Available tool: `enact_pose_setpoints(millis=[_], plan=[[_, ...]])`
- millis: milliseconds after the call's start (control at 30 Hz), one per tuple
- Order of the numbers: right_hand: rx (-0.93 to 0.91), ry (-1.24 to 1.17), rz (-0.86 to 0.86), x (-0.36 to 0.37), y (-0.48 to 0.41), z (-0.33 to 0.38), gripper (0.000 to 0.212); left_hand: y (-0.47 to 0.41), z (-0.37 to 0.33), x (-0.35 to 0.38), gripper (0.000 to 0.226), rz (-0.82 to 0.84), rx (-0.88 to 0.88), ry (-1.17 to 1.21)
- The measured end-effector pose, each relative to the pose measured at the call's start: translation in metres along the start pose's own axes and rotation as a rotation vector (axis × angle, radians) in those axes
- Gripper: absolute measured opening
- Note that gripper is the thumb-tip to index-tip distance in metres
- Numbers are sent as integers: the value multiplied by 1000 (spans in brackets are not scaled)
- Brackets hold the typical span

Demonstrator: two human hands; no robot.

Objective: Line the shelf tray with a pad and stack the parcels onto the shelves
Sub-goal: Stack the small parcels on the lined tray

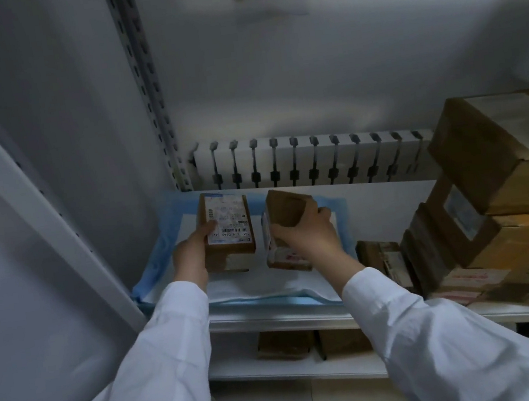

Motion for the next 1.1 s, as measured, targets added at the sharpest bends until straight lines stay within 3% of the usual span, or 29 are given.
enact_pose_setpoints(millis=[67, 200, 400, 467, 567, 633, 700, 800, 900, 1100], plan=[[6, -18, 19, 14, -6, 9, 92, -11, -4, -6, 60, 11, -21, -22], [5, -52, 33, 34, -19, 23, 93, -26, -23, -11, 30, -57, 17, -34], [-37, -65, 29, 54, -36, 42, 90, -50, -36, -19, 41, -81, 20, 18], [-57, -58, 24, 60, -39, 48, 88, -60, -37, -24, 49, -87, 27, -1], [-57, -56, 14, 70, -42, 55, 88, -87, -27, -39, 84, -128, 56, -95], [-46, -23, 27, 78, -45, 56, 88, -96, -21, -52, 109, -241, 87, -161], [-46, 20, 72, 87, -45, 56, 88, -86, -21, -58, 119, -363, 117, -173], [-68, 38, 199, 95, -45, 53, 102, -64, -24, -51, 111, -398, 165, -194], [-134, 110, 317, 95, -44, 52, 116, -58, -25, -46, 87, -412, 191, -250], [-292, 124, 287, 90, -39, 56, 91, -51, -32, -42, 61, -429, 242, -259]])
Point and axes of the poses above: each hand's wrist, its own y-axis away from the middle knuckle, its own x-axis out of the palm, z = x × y, the point moved 6 cm from there along -y, towards the middle knuckle, and after that the axes turned 10 degrees about y, right-handed, at the moved point
